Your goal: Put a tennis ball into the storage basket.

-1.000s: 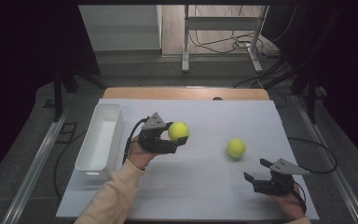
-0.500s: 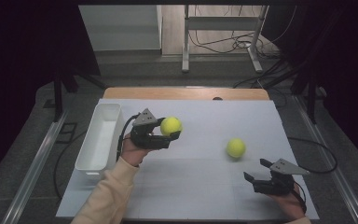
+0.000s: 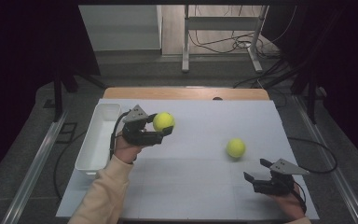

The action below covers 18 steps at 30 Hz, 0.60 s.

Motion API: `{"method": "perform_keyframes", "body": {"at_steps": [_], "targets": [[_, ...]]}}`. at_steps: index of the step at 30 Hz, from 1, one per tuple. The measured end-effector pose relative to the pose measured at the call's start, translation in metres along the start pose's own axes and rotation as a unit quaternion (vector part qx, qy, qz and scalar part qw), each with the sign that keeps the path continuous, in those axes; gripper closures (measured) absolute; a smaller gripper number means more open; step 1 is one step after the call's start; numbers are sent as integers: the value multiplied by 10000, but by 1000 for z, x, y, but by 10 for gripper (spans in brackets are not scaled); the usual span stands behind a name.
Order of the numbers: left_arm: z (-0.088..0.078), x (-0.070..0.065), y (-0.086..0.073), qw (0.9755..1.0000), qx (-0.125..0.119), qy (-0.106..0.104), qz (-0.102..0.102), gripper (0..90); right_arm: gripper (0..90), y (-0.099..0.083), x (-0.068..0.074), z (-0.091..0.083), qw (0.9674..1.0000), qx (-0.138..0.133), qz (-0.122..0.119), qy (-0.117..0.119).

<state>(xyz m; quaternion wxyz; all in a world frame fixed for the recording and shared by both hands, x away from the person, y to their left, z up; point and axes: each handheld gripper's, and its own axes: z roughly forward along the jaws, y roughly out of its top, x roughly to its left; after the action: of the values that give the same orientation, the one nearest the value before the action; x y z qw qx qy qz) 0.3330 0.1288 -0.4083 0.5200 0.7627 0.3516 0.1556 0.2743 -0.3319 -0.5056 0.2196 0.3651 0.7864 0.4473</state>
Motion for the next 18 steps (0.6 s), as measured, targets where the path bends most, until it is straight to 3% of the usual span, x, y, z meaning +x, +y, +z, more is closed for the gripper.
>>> {"method": "perform_keyframes", "body": {"at_steps": [18], "targets": [[-20, 19, 2, 9993, -185, 242, -207, 261, 149, 0, 0, 0, 10000, -8, 6, 4]]}}
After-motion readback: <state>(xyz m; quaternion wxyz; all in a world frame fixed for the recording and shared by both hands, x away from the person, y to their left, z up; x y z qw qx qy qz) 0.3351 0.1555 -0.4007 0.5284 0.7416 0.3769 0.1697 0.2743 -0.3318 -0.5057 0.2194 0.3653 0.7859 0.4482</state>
